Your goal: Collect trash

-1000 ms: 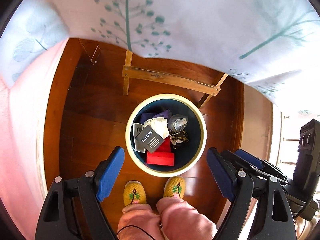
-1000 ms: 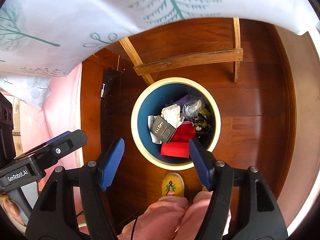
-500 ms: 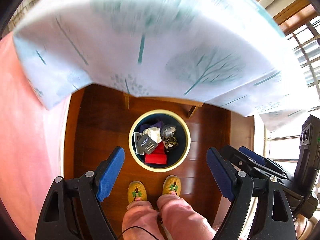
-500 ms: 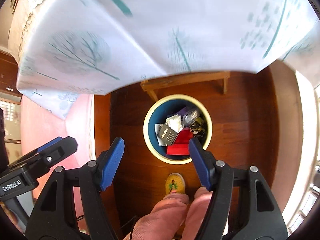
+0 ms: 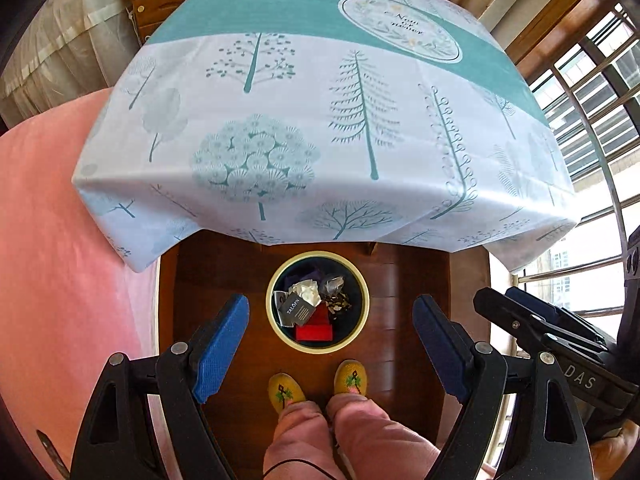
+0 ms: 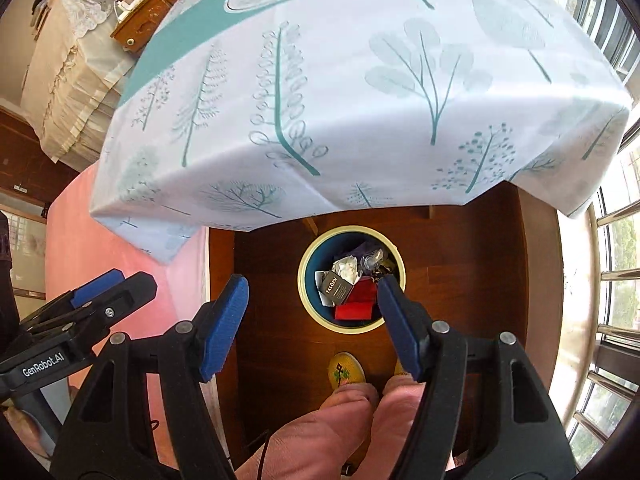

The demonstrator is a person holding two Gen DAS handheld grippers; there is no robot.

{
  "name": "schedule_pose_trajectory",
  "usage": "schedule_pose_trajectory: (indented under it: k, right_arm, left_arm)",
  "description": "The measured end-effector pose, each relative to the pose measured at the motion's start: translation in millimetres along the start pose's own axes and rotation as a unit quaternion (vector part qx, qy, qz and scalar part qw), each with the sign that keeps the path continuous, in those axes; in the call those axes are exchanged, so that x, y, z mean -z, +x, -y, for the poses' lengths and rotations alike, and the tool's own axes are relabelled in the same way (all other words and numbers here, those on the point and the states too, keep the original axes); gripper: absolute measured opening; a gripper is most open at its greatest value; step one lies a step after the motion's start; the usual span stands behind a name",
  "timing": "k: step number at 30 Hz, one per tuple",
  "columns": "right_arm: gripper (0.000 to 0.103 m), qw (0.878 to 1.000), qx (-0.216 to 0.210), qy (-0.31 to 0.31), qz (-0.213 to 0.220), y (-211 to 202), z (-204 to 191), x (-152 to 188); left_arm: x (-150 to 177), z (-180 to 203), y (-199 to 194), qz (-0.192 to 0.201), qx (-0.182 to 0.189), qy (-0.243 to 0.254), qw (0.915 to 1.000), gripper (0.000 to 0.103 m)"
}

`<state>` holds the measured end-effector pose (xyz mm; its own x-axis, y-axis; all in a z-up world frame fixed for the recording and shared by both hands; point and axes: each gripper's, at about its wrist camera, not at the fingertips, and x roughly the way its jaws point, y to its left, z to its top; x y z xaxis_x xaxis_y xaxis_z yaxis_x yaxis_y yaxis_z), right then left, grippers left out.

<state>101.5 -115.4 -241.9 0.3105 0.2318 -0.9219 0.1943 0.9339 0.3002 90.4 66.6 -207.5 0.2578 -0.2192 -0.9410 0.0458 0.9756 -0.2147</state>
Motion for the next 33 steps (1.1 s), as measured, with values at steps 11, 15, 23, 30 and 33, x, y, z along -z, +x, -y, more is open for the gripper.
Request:
schedule_pose_trajectory:
  k: [11,15,23,30,33]
  right_arm:
    - [0.064,0.998,-0.003,-0.028,0.057,-96,-29,-23]
    - [0.065,0.995,-0.001,-0.037,0.090,-130,-38,-37]
    - [0.064,0.986,0.010,-0.074,0.151,-190,-67,-53]
    - [0.065,0.976,0.020,-0.100,0.195,-225,-89,-54]
    - [0.065,0.974,0.023,-0.108,0.200,-232,-95,-52]
  left_arm:
    - [-21,27,-84,0.060,-0.012,0.008,0.9981,0.086]
    - [-32,35,-116,0.095,-0.030,0.009,0.9950,0.086]
    - [-48,51,-173,0.162,-0.058,0.019,0.9850,0.086]
    - [-47,62,-196,0.184,-0.076,0.017,0.9798,0.086]
    - [-44,62,-198,0.184,-0.076,0.010,0.9799,0.086]
